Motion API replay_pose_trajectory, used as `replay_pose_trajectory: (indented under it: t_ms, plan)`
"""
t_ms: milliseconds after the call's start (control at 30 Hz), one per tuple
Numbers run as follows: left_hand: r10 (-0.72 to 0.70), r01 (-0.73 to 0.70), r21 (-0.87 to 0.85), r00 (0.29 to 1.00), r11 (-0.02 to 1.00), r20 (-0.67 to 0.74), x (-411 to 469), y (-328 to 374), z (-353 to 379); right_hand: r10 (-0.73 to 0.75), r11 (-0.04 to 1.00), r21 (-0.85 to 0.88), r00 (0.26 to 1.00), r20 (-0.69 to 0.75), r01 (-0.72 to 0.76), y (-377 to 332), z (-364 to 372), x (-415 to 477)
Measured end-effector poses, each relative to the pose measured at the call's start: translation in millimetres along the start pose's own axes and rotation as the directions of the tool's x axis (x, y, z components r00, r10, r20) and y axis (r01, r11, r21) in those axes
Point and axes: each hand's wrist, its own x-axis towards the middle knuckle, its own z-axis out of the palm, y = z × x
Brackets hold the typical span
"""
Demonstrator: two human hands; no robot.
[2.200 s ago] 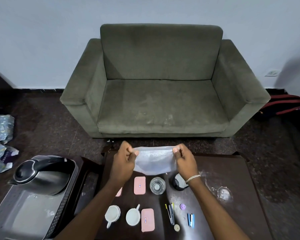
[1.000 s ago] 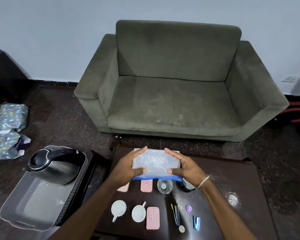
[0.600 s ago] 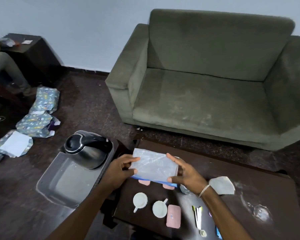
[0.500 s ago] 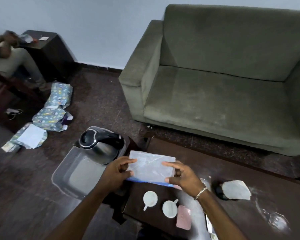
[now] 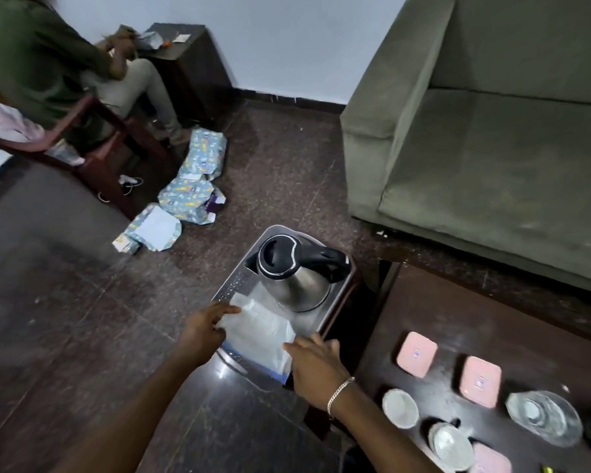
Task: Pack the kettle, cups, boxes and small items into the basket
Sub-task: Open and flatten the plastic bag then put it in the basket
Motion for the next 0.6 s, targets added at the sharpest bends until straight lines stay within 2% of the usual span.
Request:
replay_pose_trajectory:
  t_ms: [133,233,367,433,533,600]
  plan:
    - [0.009,-0.011,0.133,1.0,0.991,0.013,26,-42,8,0.024,0.993,-0.119,0.999,0.049,-0.018,-13,26,33]
    - [0.026,-0.045,0.193,0.995,0.98,0.096,40,-64,20,0.046,0.984,-0.174,0.994,0.103,-0.027,-16,49,55]
    - [0.102,-0.154,0.309,0.979,0.938,0.176,53,-67,39,0.081,0.968,-0.247,0.984,0.159,-0.04,-17,68,61]
    - [0.151,-0.211,0.361,0.971,0.908,0.187,56,-64,44,0.118,0.957,-0.281,0.982,0.149,-0.073,-19,67,63]
    - [0.193,-0.257,0.546,0.966,0.798,0.173,62,-52,48,0.116,0.955,-0.287,0.988,0.101,-0.082,-26,56,76]
    - [0.233,-0.326,0.49,0.942,0.809,0.241,67,-42,51,0.026,0.967,-0.256,0.998,0.051,-0.012,-28,52,89]
